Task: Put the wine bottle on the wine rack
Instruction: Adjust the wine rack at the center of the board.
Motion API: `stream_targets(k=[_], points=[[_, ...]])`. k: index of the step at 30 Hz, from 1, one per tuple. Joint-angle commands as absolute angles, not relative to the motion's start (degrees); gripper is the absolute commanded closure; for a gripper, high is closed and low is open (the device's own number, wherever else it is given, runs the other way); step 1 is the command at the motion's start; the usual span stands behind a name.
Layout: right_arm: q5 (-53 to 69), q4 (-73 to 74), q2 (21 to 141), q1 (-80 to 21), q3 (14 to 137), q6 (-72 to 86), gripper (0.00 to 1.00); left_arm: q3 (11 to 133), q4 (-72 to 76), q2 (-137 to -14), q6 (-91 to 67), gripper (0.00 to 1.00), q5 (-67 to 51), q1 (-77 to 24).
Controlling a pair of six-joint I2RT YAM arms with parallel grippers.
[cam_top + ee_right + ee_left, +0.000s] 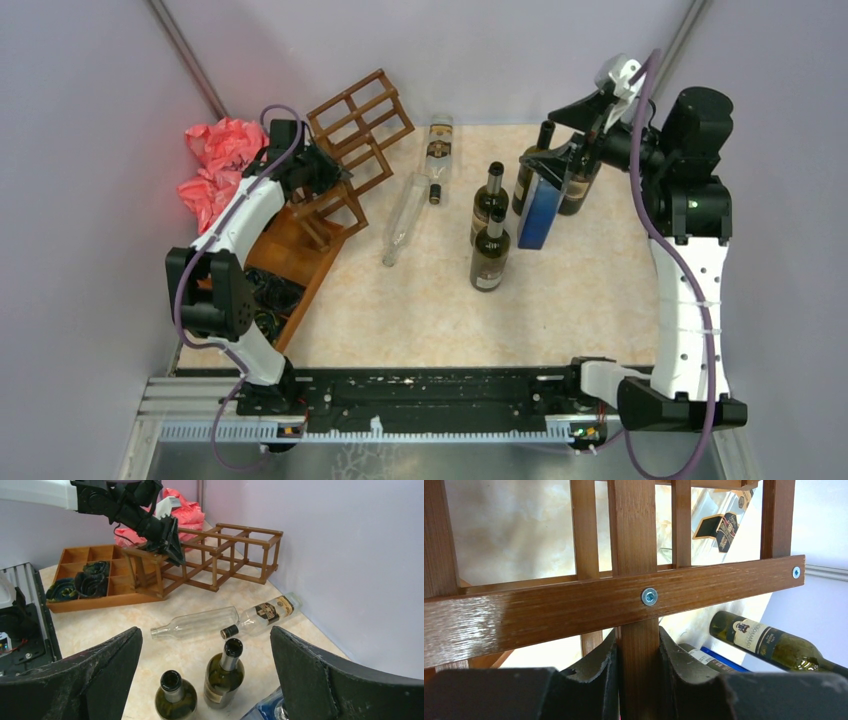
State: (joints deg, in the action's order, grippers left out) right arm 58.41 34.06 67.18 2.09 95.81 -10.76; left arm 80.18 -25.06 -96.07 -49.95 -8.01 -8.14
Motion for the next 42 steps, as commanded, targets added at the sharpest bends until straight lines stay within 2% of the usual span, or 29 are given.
stream_targets(k=[1,9,23,42], points=[[59.68,30.77,68.09,0.38,98.89,-9.58,0.03,81.91,-12.94,-90.28,-51.32,1.00,-10.85,-7.57],[58.59,31.37,71.83,-7.16,101.63,-9.67,0.04,81.08,-11.76,-90.11,-52.46,1.00,-12.85,-7.25],[45.04,42.27,80.54,-24.25,109.17,-23.16,0.05,80.17,-10.81,-89.63,-53.87,1.00,-16.36,-6.55],[40.92,40.37,87.05,-30.51,109.94,-24.42,0.05,77.71,-7.23,-88.03,-57.62,1.00,-22.67,-3.86]])
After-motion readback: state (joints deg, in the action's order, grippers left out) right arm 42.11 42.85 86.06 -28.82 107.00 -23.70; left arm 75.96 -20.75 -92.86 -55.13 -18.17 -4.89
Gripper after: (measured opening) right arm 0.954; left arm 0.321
